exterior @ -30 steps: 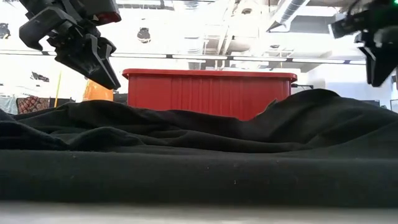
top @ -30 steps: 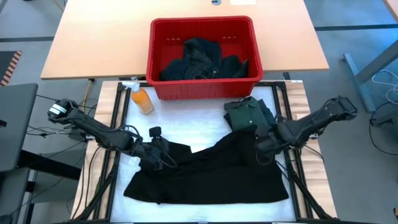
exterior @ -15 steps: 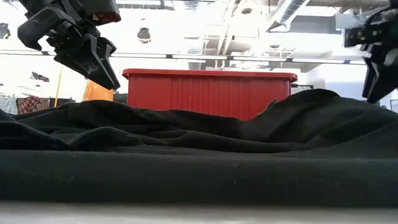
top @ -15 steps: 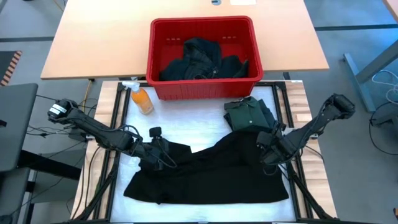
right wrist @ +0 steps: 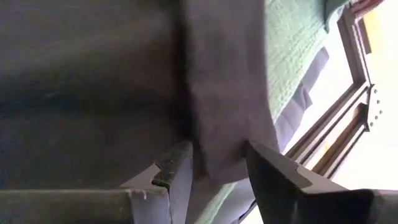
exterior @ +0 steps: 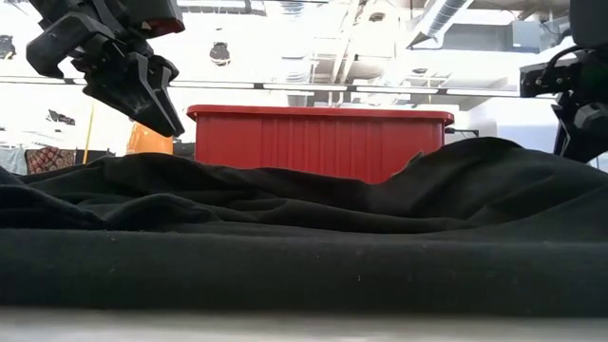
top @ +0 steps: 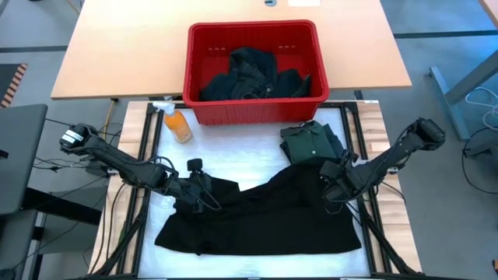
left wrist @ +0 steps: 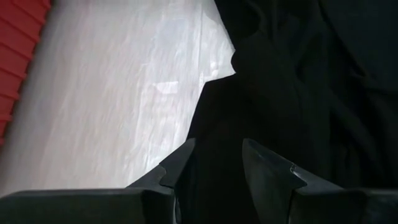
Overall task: Fold laundry
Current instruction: Fold the black shirt
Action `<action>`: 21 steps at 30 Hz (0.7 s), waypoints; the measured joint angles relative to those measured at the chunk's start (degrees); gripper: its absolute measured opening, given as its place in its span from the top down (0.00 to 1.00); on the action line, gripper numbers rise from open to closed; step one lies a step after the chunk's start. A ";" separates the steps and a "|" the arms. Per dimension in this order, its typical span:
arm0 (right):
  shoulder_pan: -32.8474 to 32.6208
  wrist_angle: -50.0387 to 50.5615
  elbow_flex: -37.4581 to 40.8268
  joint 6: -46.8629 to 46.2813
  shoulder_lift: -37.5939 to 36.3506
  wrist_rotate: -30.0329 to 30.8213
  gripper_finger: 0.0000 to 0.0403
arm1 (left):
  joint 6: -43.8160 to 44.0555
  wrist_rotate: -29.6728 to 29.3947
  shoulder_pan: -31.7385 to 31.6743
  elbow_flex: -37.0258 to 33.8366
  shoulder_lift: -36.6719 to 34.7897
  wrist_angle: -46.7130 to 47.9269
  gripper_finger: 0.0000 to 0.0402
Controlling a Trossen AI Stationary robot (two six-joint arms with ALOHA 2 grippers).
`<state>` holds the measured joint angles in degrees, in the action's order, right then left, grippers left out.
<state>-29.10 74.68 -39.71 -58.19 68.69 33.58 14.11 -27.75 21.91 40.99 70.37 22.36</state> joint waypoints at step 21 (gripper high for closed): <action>7.91 1.52 -0.02 1.25 0.00 1.06 0.92 | -1.60 9.53 0.02 0.00 0.02 -0.29 0.70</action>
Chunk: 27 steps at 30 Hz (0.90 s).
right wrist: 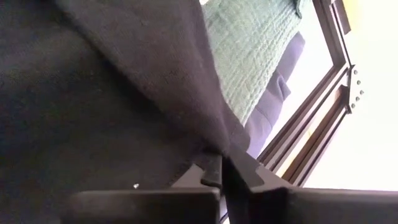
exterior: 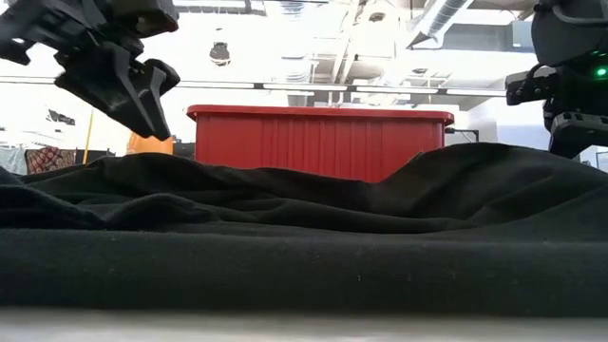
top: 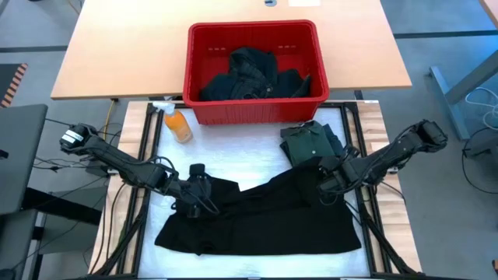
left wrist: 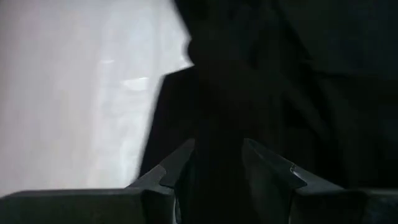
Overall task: Fold laundry
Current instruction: Fold the black shirt
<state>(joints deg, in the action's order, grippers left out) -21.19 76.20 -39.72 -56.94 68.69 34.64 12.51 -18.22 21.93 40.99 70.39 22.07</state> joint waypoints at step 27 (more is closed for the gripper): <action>-0.02 -1.79 -0.02 0.41 0.00 -0.21 0.95 | -0.68 5.74 -20.44 -0.02 2.26 12.32 0.61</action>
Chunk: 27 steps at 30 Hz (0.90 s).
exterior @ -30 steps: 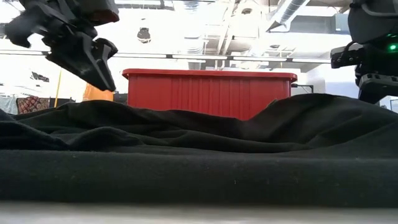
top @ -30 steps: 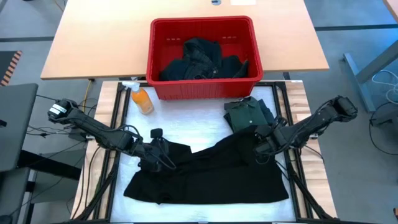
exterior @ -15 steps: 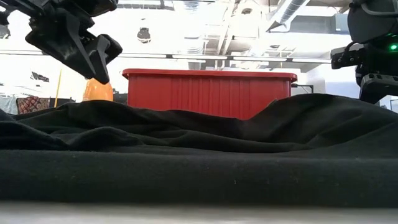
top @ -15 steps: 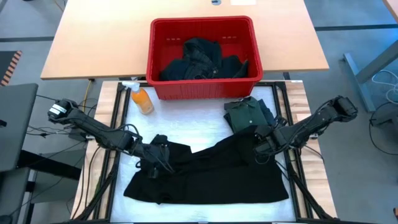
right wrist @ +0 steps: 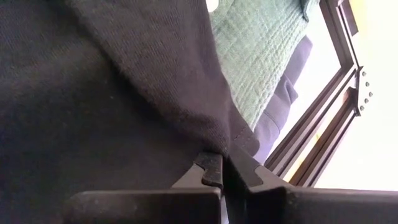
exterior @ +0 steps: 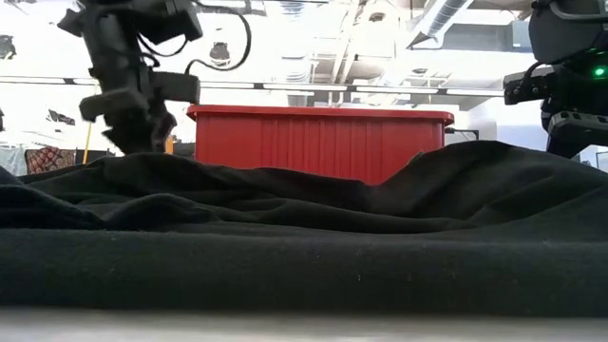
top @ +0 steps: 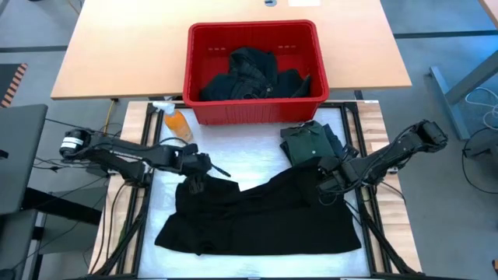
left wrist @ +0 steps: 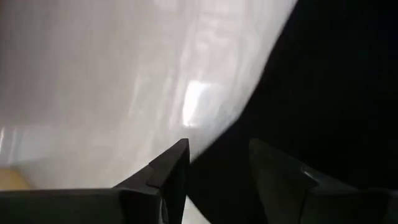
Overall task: Fold laundry
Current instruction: Fold the black shirt
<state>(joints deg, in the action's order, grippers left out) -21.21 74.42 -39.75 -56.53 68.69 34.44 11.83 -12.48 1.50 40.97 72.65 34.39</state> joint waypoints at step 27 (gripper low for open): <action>0.68 13.13 -5.66 -5.07 -0.13 -1.84 0.96 | -12.81 -15.83 -3.51 4.40 6.56 0.81 1.00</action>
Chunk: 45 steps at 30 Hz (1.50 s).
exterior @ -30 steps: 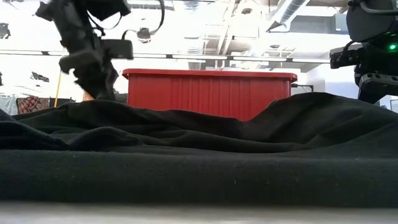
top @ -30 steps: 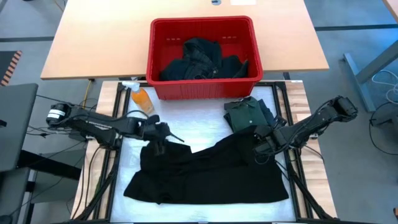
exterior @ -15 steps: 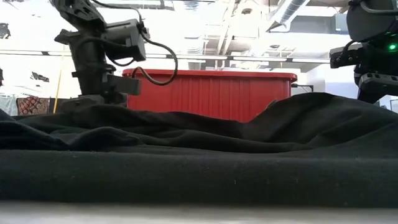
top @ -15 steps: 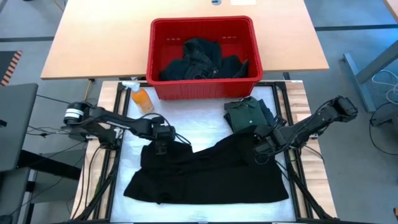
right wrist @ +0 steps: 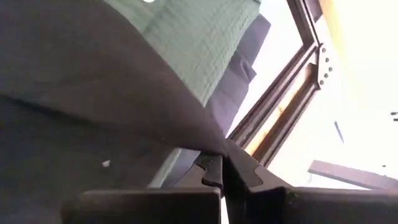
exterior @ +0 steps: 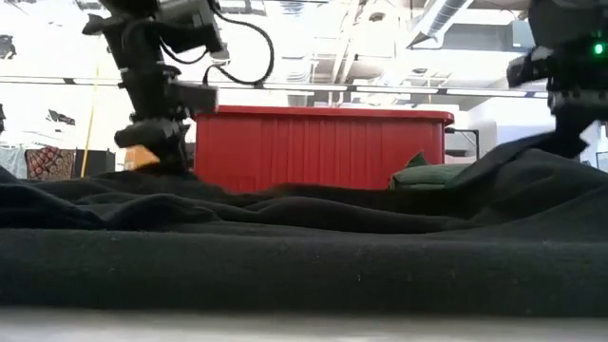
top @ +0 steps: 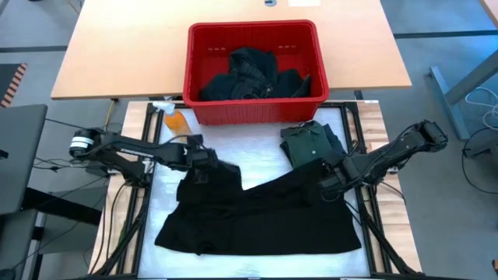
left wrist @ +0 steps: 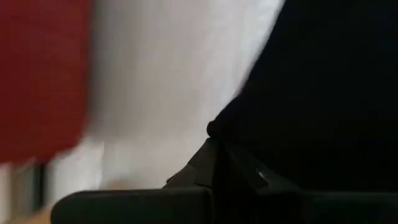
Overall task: Fold laundry
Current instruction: Fold the black shirt
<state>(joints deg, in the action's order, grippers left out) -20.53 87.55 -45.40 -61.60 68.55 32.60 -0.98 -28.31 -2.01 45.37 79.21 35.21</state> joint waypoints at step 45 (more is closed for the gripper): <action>37.14 2.49 -19.41 54.62 -14.24 -18.70 0.96 | -6.24 -0.52 -4.58 18.77 -26.66 21.71 1.00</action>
<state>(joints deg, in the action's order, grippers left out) 16.61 90.03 -64.82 -6.98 54.31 13.90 -7.22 -28.83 -6.59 64.14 52.56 56.92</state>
